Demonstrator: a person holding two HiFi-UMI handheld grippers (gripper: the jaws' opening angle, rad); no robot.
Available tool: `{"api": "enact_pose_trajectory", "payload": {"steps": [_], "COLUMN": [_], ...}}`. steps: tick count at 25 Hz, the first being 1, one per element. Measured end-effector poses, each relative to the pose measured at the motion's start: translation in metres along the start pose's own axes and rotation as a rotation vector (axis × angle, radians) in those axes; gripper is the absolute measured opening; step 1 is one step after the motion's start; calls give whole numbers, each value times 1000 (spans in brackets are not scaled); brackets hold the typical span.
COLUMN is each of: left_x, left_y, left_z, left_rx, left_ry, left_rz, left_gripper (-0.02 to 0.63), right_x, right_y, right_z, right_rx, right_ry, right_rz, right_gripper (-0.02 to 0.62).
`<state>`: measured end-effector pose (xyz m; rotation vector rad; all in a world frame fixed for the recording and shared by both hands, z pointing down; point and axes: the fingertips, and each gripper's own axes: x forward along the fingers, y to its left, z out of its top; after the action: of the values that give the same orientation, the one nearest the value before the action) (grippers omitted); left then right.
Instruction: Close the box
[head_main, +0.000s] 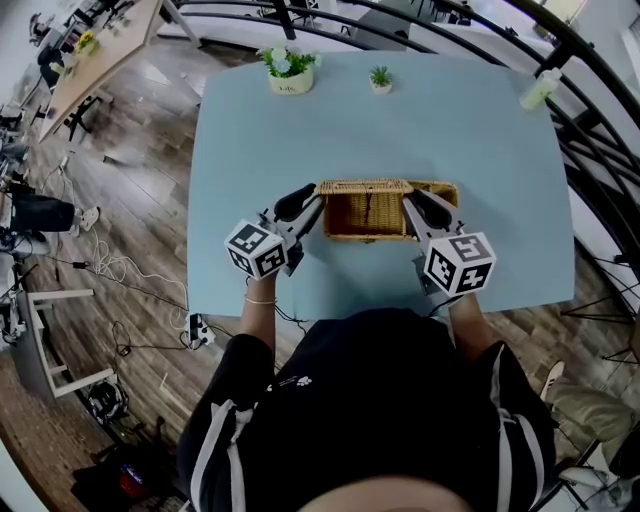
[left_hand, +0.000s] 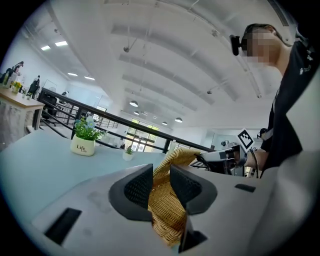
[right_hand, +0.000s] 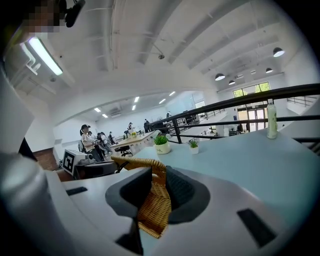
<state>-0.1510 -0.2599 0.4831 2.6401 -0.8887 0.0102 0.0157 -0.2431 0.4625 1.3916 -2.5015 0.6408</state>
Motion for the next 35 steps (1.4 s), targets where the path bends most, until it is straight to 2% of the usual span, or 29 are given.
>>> {"api": "enact_pose_trajectory", "payload": {"steps": [21,35], "left_x": [-14,-21], "left_y": [-9,-17], "left_z": [-29,-45], "left_rx": [-99,-117], "left_ry": [18,61], "left_rz": [54,62], "left_gripper": [87,87], "right_x": [-13,-17], "right_y": [13,16], "right_z": [-35,-57], "right_rx": [24,34], "right_ry": [57,118], "right_rz": [38,45], "right_gripper": [80,75]}}
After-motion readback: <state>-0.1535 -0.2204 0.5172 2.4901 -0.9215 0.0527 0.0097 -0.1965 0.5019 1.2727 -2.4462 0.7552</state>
